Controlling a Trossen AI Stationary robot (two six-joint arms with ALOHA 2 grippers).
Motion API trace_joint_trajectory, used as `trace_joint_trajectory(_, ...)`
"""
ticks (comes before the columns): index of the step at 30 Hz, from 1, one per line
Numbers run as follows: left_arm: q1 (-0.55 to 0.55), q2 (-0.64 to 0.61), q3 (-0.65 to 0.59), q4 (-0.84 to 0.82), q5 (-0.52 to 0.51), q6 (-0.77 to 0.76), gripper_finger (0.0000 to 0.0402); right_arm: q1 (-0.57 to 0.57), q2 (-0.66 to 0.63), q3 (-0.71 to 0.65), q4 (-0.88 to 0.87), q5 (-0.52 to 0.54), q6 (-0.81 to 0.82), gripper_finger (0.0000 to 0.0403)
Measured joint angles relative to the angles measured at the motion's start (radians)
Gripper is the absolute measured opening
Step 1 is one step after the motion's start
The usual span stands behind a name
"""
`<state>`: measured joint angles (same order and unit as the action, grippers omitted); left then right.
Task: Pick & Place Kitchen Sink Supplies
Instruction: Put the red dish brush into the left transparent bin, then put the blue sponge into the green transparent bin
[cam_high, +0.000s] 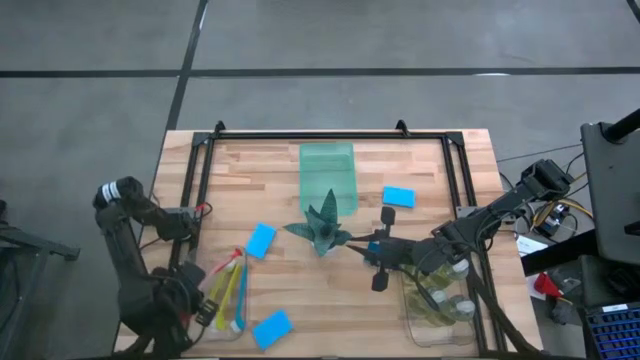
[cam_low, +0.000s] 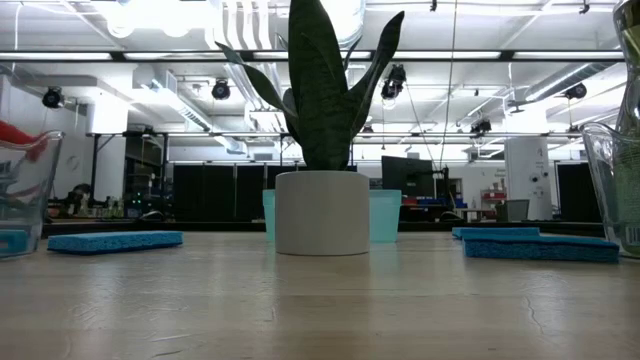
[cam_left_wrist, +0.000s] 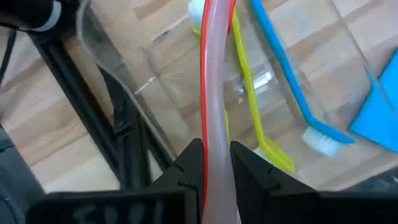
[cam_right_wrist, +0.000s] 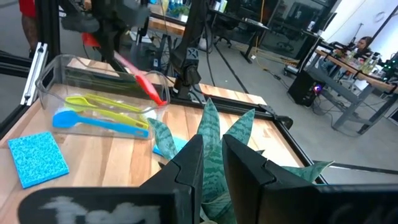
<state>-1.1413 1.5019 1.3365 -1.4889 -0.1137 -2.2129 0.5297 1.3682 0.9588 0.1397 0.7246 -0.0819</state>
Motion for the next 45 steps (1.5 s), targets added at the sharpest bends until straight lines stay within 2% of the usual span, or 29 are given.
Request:
trace_joint_trajectory(5,0.007,0.066,0.0,0.091,-0.152,0.0,0.0055,0.0,0.0,0.0,0.001,0.0,0.003,0.0056)
trace_joint_trajectory(12,0.007,0.151,0.0,0.116,-0.157,-0.01,0.0058,0.002,0.0,0.0,0.001,0.0,0.005,0.0056)
trace_joint_trajectory(21,0.008,0.194,-0.001,0.1,-0.251,0.017,0.0065,0.002,0.0,0.0,0.0,0.0,0.023,0.0056)
trace_joint_trajectory(32,0.009,0.193,-0.013,0.096,-0.251,0.027,0.0162,0.002,0.0,0.0,0.0,0.0,0.023,0.0056)
trace_joint_trajectory(36,0.009,0.17,-0.008,0.1,-0.266,0.05,0.0185,0.002,0.0,0.0,0.0,0.0,0.023,0.0056)
trace_joint_trajectory(41,0.008,0.13,-0.008,0.134,-0.459,0.111,0.019,0.002,0.0,0.0,-0.001,0.0,0.022,0.0056)
trace_joint_trajectory(45,0.008,0.097,-0.008,0.255,-0.751,0.303,0.0189,0.002,0.0,0.0,0.0,0.0,0.022,0.0056)
